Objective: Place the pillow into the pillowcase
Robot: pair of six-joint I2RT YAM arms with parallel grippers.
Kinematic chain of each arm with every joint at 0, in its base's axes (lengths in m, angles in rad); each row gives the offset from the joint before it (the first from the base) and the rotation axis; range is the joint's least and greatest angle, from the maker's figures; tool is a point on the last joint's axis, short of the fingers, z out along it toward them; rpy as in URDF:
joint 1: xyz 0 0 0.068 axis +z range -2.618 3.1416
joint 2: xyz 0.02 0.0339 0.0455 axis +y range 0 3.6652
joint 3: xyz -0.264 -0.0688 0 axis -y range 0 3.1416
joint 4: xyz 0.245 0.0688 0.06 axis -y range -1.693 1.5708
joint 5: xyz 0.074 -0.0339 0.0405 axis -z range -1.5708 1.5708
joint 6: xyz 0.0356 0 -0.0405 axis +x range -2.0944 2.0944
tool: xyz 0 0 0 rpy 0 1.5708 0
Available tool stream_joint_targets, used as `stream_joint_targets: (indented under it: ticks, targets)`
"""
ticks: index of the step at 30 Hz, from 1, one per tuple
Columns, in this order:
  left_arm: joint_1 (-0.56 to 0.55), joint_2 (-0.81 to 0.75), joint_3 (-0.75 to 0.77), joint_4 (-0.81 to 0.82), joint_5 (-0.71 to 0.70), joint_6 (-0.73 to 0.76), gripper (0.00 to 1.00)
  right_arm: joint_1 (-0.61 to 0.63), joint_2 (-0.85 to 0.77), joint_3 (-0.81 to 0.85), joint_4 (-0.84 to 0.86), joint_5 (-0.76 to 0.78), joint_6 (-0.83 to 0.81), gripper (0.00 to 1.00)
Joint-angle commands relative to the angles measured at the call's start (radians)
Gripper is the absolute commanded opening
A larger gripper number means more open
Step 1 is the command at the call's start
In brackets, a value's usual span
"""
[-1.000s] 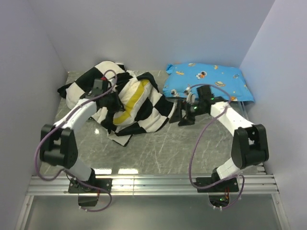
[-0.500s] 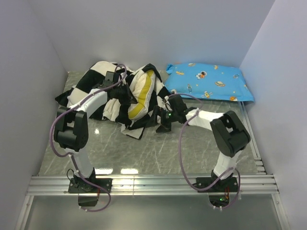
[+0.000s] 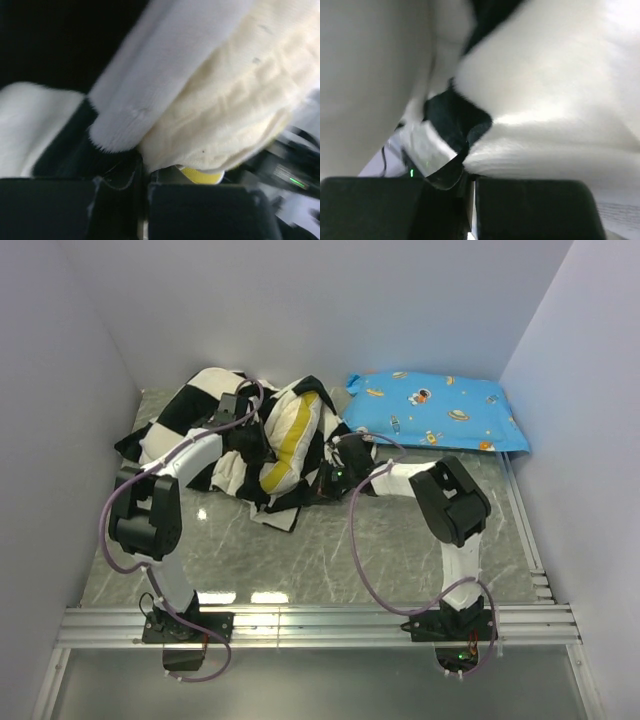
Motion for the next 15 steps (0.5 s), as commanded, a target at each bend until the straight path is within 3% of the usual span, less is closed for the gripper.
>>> stream_joint_targets:
  ticks: [1,6,7,11,14,15]
  targets:
    - [0.025,-0.031,0.026,-0.096,-0.346,0.12,0.0,-0.004,-0.166,-0.018,0.097,-0.248,-0.108,0.0]
    - [0.08,-0.078,-0.115,0.002,-0.662,0.315,0.0,-0.058,-0.519,-0.183,0.136,-0.591,-0.151,0.0]
    - [0.091,-0.088,-0.135,0.065,-0.689,0.341,0.0,-0.094,-0.629,-0.207,0.078,-0.627,-0.162,0.0]
    - [0.125,-0.049,-0.176,0.154,-0.834,0.446,0.0,-0.232,-0.809,-0.246,-0.15,-0.761,-0.278,0.0]
    - [0.126,-0.037,-0.193,0.185,-0.845,0.479,0.0,-0.309,-0.849,-0.232,-0.435,-0.776,-0.486,0.0]
    - [0.126,-0.043,-0.195,0.18,-0.781,0.483,0.0,-0.309,-0.845,-0.229,-0.485,-0.773,-0.528,0.0]
